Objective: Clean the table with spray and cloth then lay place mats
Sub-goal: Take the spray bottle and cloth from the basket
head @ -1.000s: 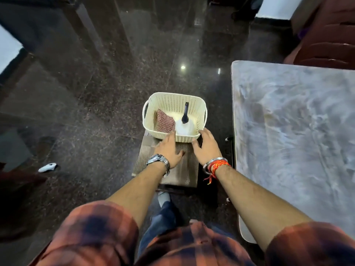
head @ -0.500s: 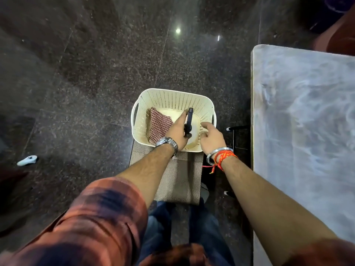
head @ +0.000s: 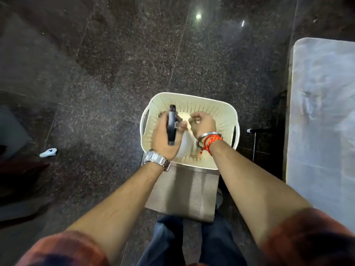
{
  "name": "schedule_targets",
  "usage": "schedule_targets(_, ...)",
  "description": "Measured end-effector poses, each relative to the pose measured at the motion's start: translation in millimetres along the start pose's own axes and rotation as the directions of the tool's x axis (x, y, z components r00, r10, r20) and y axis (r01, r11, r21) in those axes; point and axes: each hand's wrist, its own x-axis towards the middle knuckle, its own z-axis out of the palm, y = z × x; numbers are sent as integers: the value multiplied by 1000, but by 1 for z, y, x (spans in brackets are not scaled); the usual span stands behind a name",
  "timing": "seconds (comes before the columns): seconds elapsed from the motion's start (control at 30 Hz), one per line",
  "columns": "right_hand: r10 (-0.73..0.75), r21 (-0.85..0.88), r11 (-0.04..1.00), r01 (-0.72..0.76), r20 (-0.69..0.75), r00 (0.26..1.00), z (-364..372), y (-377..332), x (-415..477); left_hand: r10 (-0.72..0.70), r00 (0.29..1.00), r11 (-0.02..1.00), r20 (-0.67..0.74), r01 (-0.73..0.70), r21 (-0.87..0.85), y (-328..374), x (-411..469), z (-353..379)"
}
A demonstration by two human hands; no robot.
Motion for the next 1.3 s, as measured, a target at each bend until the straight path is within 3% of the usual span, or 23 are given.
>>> schedule_targets(0.07, -104, -121, 986, 111, 59, 993, 19, 2, 7, -12, 990, 1000, -143, 8, -23, -4, 8, -15)
schedule_targets(0.13, -149, -291, 929, 227, 266, 952, 37, 4, 8, -45, 964, 996, -262, 23, -86, -8, 15, -30)
schedule_targets(0.23, 27, -528, 804, 273, 492, 870, 57, 2, 13, -131, 929, 970, -346, 48, -238, -13, 22, -45)
schedule_targets(0.3, 110, -669, 682, 295, 494, 863, 62, -5, 12, -167, 922, 960, -348, 71, -271, -12, 23, -50)
schedule_targets(0.4, -9, -733, 591, 337, 411, 912, 50, -13, 8, -172, 928, 971, -329, 103, -217, -1, 19, -52)
schedule_targets(0.47, -105, -598, 757, 262, 283, 953, 36, -12, 2, -192, 936, 968, -295, 131, -215, 3, 18, -51)
schedule_targets(0.53, -35, -310, 946, 93, 189, 981, 21, -10, -6, -198, 943, 968, -267, 144, -208, 9, 16, -49)
schedule_targets(0.6, 52, -108, 994, -35, 162, 985, 5, -9, -14, -174, 954, 972, -243, 127, -199, 21, 13, -46)
schedule_targets(0.77, 48, 72, 996, -55, 94, 994, -40, -8, -49, -115, 977, 973, -179, 75, -218, 52, 4, -45)
schedule_targets(0.93, -57, 257, 959, 115, -223, 973, -99, -11, -104, -81, 996, 959, -44, 66, -276, 101, -22, -29)
schedule_targets(1.13, 84, 389, 903, 181, -575, 814, -183, 6, -171, 20, 978, 975, 206, 27, -219, 165, -70, 16)
schedule_targets(1.3, 172, 442, 871, 214, -681, 712, -252, 38, -217, 53, 958, 992, 282, -18, -127, 209, -120, 57)
